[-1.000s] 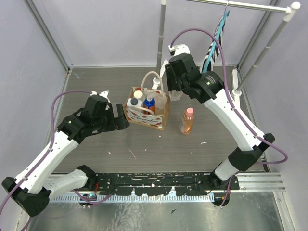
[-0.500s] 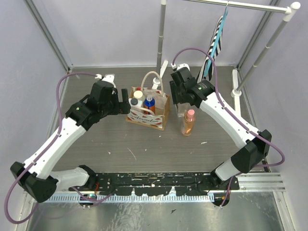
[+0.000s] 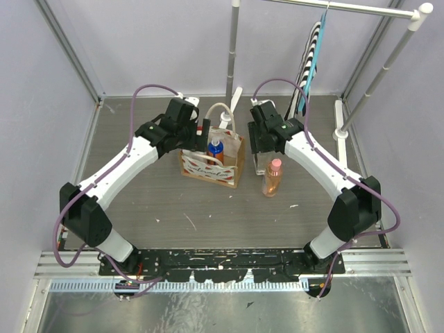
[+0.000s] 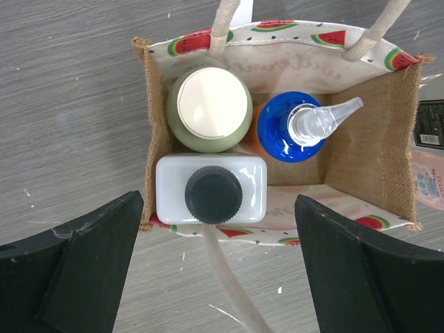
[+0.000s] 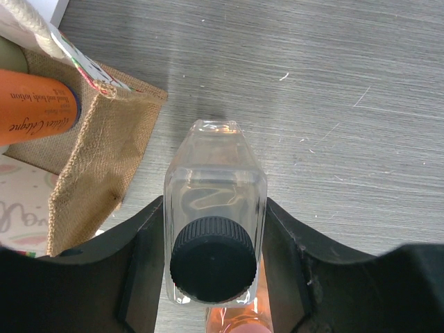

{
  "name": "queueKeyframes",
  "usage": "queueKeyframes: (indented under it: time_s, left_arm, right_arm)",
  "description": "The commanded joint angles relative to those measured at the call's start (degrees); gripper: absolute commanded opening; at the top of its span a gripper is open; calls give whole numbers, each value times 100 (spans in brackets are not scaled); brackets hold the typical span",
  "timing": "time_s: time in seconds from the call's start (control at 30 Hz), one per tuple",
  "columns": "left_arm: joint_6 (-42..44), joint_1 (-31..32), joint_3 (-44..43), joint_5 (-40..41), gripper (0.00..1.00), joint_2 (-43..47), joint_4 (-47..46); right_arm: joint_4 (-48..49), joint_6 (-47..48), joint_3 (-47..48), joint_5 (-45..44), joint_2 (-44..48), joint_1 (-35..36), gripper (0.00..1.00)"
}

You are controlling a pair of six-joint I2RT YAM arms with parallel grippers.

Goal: Take the personal care products out of the canvas bag

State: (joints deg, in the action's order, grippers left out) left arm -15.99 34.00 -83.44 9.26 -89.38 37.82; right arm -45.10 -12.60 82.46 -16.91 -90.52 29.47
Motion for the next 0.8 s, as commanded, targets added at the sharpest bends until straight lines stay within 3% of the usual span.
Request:
queueKeyframes:
  time_s: [0.0, 0.23, 0.77]
  left_arm:
    - [251, -16, -282, -40, 98, -95, 243]
    - [264, -16, -332, -269, 95, -392, 348]
    - [191, -16, -332, -585, 83, -753, 492]
  right_arm:
    - [573, -50, 215, -51, 246, -53, 54]
    - [573, -76, 221, -22, 206, -73, 61]
    - [555, -32, 179, -57, 313, -135, 62]
